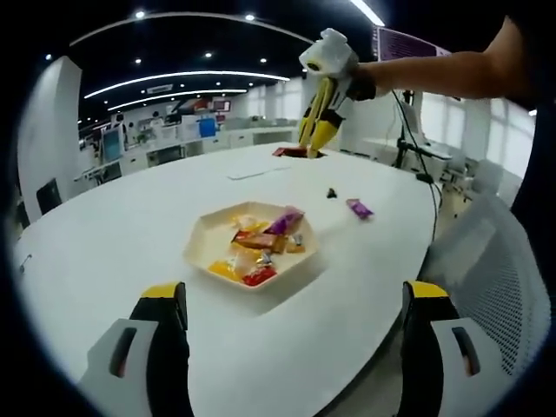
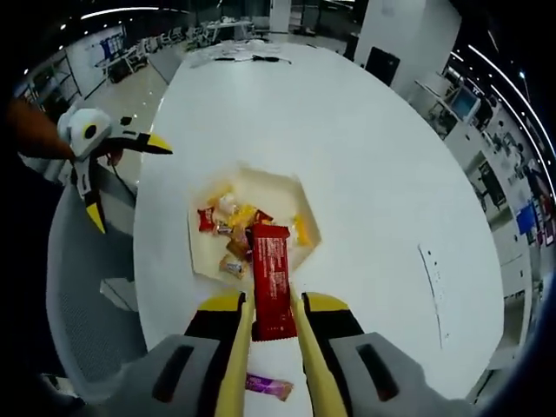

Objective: Place the target food into the container with the food tongs after gripping and lifting it, then release it inside without dropping or visibly crushing the food.

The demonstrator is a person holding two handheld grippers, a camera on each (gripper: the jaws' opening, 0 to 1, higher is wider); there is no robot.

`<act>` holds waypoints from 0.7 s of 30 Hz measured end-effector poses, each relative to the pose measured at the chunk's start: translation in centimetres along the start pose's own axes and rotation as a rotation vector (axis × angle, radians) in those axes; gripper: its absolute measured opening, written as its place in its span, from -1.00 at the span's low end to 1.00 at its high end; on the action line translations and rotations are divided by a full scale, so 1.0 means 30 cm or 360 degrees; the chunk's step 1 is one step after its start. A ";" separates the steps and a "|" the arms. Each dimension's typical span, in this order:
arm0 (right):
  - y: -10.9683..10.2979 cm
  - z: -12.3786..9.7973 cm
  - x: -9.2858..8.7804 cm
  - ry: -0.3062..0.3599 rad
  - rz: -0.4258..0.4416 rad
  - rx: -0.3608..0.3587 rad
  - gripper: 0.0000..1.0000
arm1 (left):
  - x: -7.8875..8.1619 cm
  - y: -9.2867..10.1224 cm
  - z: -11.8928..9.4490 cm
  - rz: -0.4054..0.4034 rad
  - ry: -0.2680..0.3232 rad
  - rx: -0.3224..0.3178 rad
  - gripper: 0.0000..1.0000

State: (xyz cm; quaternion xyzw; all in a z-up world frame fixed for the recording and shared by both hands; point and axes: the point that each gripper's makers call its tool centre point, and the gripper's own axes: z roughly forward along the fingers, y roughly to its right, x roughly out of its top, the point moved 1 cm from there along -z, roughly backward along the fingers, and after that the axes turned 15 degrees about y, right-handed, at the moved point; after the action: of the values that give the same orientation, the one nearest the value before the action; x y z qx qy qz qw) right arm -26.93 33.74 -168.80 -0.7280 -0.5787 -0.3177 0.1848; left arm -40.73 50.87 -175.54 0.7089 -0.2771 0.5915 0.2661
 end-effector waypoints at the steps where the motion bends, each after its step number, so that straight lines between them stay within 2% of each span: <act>1: -0.001 0.003 0.014 0.0008 -0.0003 0.0002 -0.52 | 0.003 0.005 0.001 -0.0032 0.0001 -0.0020 0.99; 5: -0.018 0.016 0.074 0.0040 -0.0018 0.0020 -0.52 | -0.003 0.010 -0.012 -0.0073 -0.0043 -0.0028 0.99; 7: -0.032 0.023 0.107 0.0051 -0.0036 0.0031 -0.52 | 0.014 0.011 -0.014 -0.0070 0.0008 -0.0005 0.99; 9: -0.041 0.029 0.135 0.0051 -0.0056 0.0040 -0.52 | 0.001 0.020 -0.012 0.0080 -0.0020 -0.0041 0.99; 11: -0.054 0.033 0.162 0.0051 -0.0070 0.0060 -0.52 | -0.025 0.038 -0.006 0.0115 -0.0063 -0.0067 0.99; 13: -0.059 0.034 0.190 0.0051 -0.0089 0.0058 -0.52 | -0.018 0.058 -0.001 0.0093 -0.0046 -0.0115 0.99; 16: -0.064 0.033 0.223 0.0057 -0.0101 0.0060 -0.51 | 0.009 0.060 0.003 0.0103 0.0033 -0.0134 0.99; 21: -0.079 0.035 0.256 0.0061 -0.0131 0.0075 -0.51 | 0.009 0.048 0.004 0.0040 0.0029 -0.0111 0.99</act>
State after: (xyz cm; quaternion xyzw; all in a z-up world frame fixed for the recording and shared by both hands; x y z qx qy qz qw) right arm -27.96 40.59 -164.59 -0.6929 -0.6117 -0.3253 0.1996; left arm -41.64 49.75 -175.22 0.6901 -0.3041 0.5912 0.2858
